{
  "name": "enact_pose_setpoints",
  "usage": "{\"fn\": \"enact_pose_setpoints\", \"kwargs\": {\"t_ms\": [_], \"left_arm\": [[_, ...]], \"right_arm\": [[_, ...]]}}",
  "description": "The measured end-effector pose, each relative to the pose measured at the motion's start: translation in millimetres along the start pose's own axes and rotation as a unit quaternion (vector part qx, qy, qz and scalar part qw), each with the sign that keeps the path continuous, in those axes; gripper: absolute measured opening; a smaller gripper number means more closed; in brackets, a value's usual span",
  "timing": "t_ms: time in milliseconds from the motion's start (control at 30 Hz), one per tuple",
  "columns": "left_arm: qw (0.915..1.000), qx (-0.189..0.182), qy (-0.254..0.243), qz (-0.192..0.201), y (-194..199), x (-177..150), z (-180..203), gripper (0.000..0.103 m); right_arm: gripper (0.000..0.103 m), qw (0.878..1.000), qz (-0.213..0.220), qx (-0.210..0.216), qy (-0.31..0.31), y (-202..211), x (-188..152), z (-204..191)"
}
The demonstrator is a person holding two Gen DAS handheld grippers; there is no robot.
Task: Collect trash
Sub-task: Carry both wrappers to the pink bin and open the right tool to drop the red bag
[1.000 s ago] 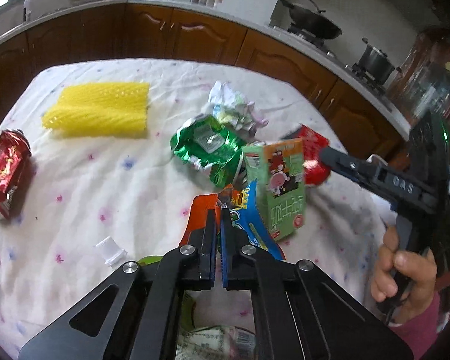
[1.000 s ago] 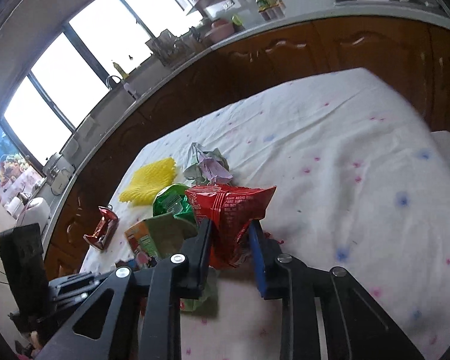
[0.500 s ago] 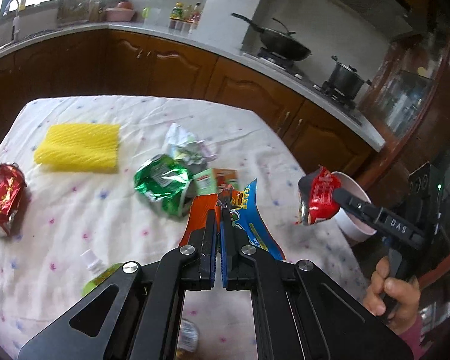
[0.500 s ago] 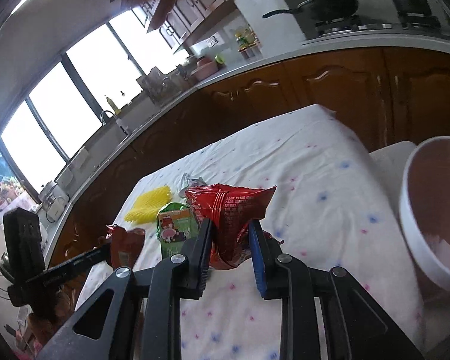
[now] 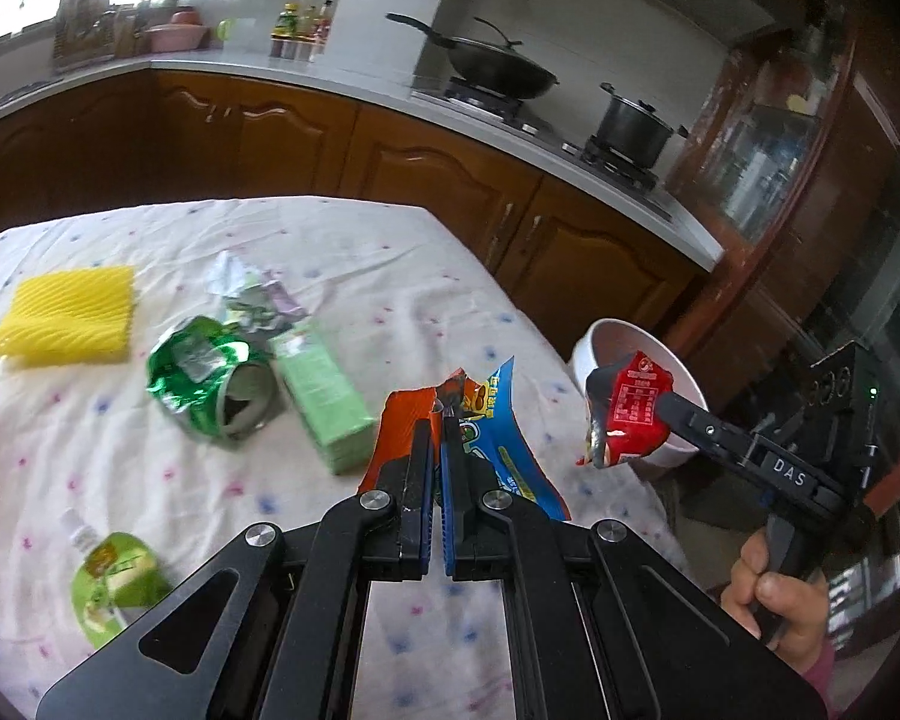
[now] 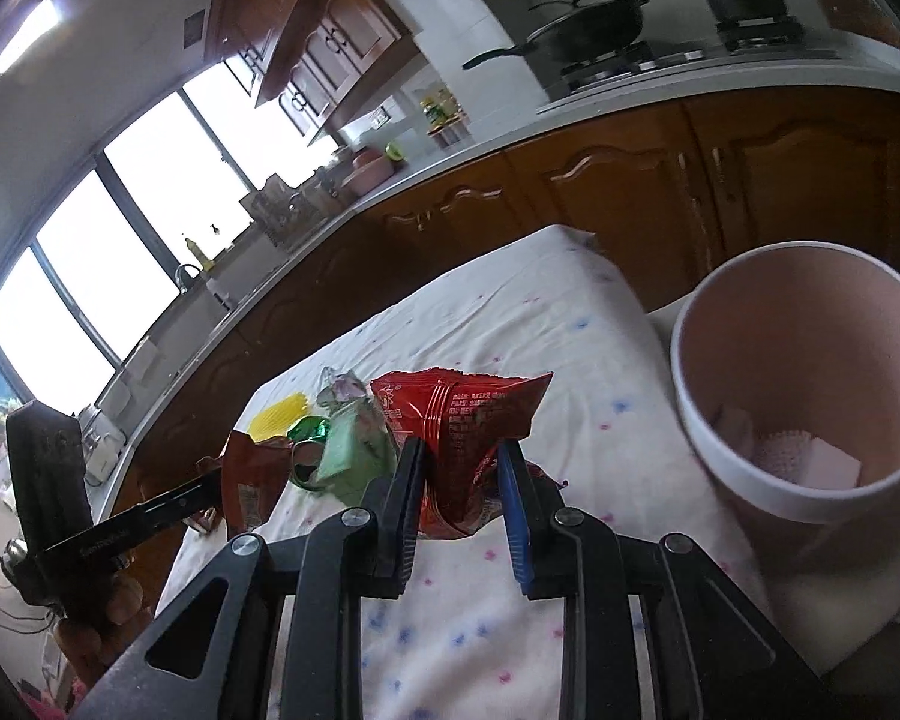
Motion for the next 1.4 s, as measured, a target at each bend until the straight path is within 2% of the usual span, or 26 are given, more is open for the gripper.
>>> {"fn": "enact_pose_setpoints", "kwargs": {"t_ms": [867,1400], "left_arm": [[0.9963,-0.052,-0.059,-0.034,-66,18,89,0.001],[0.9896,-0.078,-0.1,-0.069,-156,37,154,0.001]], "right_arm": [[0.025,0.995,0.056,-0.056,-0.062,52,22,92],[0.026,0.987,0.071,-0.11,-0.089,58,45,159]]}}
Point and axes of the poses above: each gripper's, at about its wrist camera, not at the fingertips, and y roughly against the way its jaws point, z to its right, x to its top, the point moved 10 cm from there along -y, roughly the way its jaws point, and after that the axes turned 13 degrees about -x, right-handed, at the moved point
